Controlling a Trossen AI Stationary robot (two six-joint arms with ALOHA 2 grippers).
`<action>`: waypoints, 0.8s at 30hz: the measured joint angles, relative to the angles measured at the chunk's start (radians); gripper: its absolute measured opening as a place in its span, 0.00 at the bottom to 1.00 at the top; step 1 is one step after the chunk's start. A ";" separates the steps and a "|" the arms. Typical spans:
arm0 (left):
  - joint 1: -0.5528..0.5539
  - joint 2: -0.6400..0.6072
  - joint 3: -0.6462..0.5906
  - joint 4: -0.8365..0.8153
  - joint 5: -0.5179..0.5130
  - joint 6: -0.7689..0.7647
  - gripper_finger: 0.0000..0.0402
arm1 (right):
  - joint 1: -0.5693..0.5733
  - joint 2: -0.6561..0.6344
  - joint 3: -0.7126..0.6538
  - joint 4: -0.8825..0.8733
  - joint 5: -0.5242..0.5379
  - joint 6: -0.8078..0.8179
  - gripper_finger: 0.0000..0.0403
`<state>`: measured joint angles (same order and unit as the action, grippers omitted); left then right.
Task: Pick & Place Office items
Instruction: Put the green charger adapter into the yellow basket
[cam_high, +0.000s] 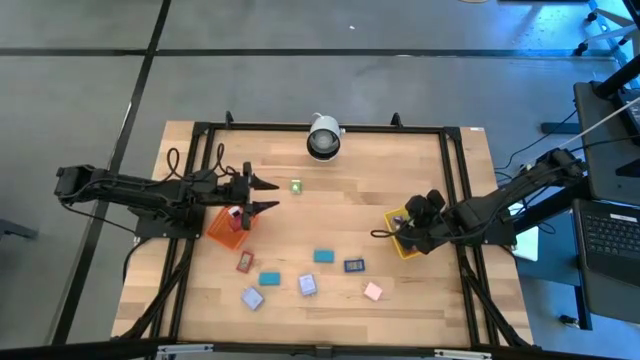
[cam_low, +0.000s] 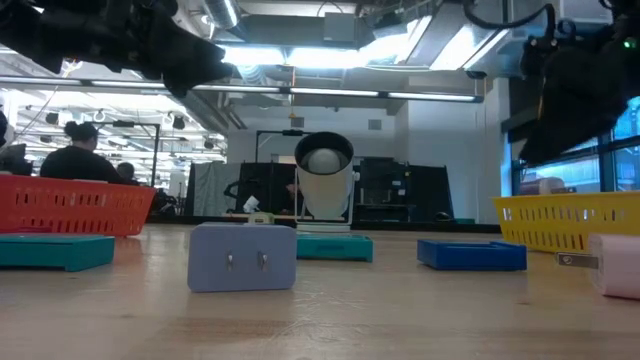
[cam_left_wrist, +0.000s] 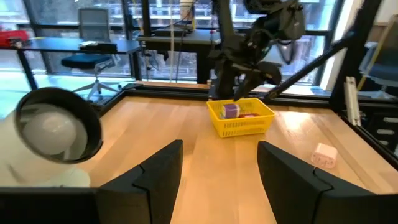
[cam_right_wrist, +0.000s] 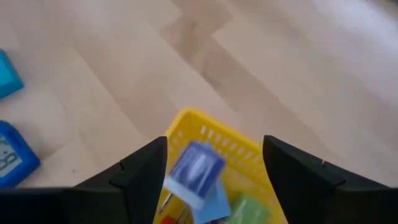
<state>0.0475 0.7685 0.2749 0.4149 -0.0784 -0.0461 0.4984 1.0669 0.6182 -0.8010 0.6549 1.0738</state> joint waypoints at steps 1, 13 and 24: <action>0.000 0.000 0.000 0.000 -0.011 -0.006 0.50 | 0.000 0.000 0.015 -0.025 0.012 -0.006 0.66; 0.016 0.000 0.003 -0.021 -0.089 -0.269 0.52 | -0.012 0.000 0.108 -0.095 0.176 -0.050 0.66; 0.023 0.191 0.206 -0.269 -0.190 -0.457 0.61 | -0.128 -0.001 0.208 -0.035 0.366 -0.233 0.66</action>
<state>0.0706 0.9600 0.4813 0.1460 -0.2682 -0.5032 0.3701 1.0661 0.8265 -0.8356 1.0209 0.8407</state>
